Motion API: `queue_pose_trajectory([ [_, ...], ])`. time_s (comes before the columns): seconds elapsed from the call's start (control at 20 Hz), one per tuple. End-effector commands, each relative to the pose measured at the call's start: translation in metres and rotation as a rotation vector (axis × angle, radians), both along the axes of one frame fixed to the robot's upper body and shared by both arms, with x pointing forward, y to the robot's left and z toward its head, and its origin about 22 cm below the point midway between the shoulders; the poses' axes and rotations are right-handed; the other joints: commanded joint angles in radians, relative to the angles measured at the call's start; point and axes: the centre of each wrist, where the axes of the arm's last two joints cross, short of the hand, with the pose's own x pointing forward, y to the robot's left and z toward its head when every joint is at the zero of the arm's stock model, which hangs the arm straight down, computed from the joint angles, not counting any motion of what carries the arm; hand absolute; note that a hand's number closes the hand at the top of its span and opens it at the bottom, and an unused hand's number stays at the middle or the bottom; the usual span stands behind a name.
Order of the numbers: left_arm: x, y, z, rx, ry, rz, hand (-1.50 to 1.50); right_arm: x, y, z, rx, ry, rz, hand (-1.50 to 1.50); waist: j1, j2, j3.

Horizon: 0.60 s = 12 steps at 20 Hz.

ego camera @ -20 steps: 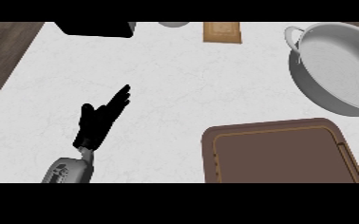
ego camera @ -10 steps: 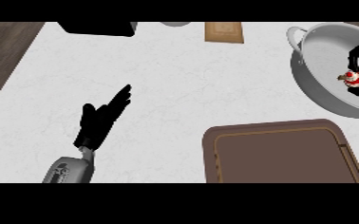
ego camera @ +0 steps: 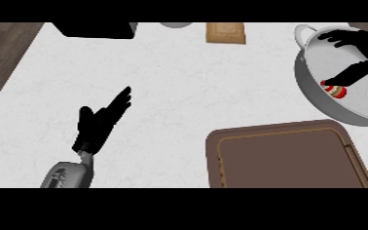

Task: Pick the cupcake from the tray and place it in the pot

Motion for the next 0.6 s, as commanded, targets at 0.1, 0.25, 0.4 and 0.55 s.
queue_pose_trajectory([
  [0.1, 0.001, 0.004, -0.001, -0.015, -0.003, 0.027, 0.00, 0.006, 0.002, 0.011, 0.471, -0.256, -0.091, -1.50, -0.025, -0.003, 0.000],
  [0.25, -0.001, -0.004, -0.003, 0.008, 0.000, 0.023, 0.00, -0.004, -0.031, 0.044, 0.559, -0.373, -0.211, -1.50, -0.011, 0.004, 0.000],
  [0.4, -0.011, 0.010, -0.004, 0.003, 0.026, 0.023, 0.00, -0.022, -0.060, 0.054, 0.612, -0.448, -0.293, -1.50, -0.014, -0.003, -0.001],
  [0.55, -0.009, 0.005, 0.000, 0.008, -0.006, 0.033, 0.00, -0.044, -0.089, 0.059, 0.686, -0.520, -0.332, -1.50, -0.008, 0.003, 0.001],
])
